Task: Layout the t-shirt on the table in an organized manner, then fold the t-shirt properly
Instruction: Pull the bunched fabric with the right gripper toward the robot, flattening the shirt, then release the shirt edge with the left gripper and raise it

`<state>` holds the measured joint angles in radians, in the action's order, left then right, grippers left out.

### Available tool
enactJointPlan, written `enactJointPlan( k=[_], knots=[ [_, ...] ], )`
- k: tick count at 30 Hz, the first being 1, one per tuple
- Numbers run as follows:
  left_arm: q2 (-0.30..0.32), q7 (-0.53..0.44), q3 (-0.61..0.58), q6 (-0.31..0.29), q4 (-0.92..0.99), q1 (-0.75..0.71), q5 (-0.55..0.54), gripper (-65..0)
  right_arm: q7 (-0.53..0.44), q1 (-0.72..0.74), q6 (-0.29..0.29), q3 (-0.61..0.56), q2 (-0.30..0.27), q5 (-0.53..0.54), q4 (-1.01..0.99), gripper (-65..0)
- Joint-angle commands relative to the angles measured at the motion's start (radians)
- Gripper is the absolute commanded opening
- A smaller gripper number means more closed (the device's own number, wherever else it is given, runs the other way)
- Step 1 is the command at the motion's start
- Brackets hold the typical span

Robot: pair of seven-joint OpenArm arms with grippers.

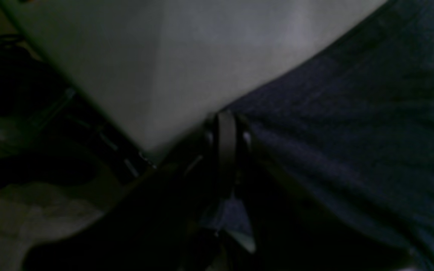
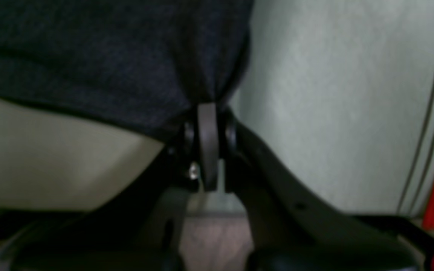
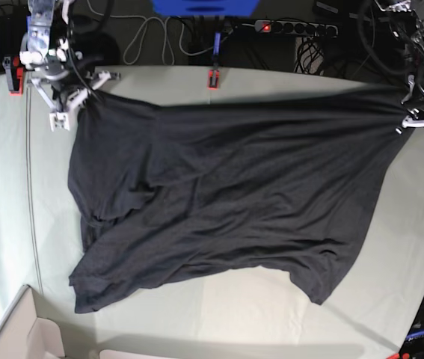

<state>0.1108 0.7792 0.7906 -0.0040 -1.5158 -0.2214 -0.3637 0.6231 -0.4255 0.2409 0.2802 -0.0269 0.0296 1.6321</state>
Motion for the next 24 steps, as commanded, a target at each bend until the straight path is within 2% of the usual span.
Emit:
enactJointPlan(
  k=[1,6,9,12,21,24],
  knots=[
    [0.016,-0.016,0.008,-0.001,-0.021,0.004,0.001,-65.0,-0.027,-0.028,0.004,0.037,-0.005,-0.007,0.041,-65.0],
    [0.014,-0.016,0.048,-0.001,-0.022,0.004,0.001,-65.0,-0.139,-0.161,0.097,0.187,0.098,-0.007,0.202,-65.0],
    [0.014,-0.014,0.051,-0.001,-0.022,0.004,0.001,-65.0,-0.156,-0.209,0.151,0.253,0.155,-0.009,0.267,-65.0],
    [0.014,-0.007,0.053,-0.001,-0.045,0.003,0.001,-65.0,-0.154,-0.24,0.174,0.271,0.173,-0.012,0.271,-65.0],
    [0.007,-0.005,0.051,-0.001,-0.11,-0.006,0.001,-65.0,-0.156,-0.365,0.177,0.273,0.176,-0.007,0.271,-65.0],
    [0.007,-0.004,0.053,-0.001,-0.111,-0.031,-0.001,-65.0,-0.161,-0.408,0.179,0.273,0.173,0.051,0.271,-65.0]
  ],
)
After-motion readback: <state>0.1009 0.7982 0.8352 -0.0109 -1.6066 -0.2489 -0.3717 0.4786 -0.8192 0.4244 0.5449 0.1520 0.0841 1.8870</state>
